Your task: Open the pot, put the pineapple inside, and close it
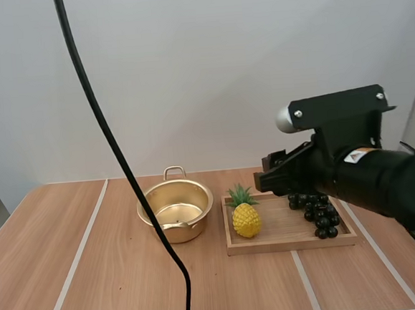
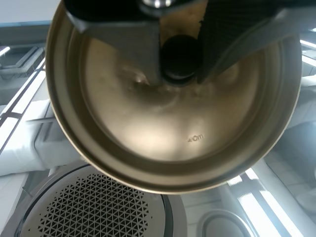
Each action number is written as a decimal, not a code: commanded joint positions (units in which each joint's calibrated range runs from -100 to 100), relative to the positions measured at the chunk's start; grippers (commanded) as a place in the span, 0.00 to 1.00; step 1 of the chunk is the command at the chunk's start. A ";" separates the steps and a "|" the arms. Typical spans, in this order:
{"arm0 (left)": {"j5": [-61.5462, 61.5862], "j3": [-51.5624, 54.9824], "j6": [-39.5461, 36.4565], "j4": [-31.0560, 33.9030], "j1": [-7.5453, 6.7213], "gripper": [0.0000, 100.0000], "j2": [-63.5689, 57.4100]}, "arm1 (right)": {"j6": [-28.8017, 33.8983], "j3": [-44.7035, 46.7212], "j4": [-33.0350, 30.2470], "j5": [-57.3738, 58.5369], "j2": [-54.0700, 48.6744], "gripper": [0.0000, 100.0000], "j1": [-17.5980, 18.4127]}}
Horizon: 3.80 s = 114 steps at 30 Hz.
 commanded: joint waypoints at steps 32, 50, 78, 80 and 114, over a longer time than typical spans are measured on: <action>-0.51 -0.89 -0.45 7.09 0.01 0.00 -0.44 | -15.99 -13.60 11.34 7.81 56.33 1.00 -0.13; -0.34 -0.89 -0.45 7.09 0.01 0.00 -0.44 | -22.07 -15.55 14.20 -0.52 64.56 1.00 3.33; 2.81 -0.89 -0.36 7.09 0.01 0.00 -0.44 | -22.38 -15.95 12.62 -4.52 69.16 1.00 3.33; 2.81 -0.89 -0.36 7.09 0.01 0.00 -0.44 | -22.78 -16.05 12.62 -4.52 69.54 1.00 3.33; 4.18 -0.89 -0.36 9.05 0.01 0.00 -1.74 | -16.34 -31.76 13.11 -33.93 37.21 0.00 3.33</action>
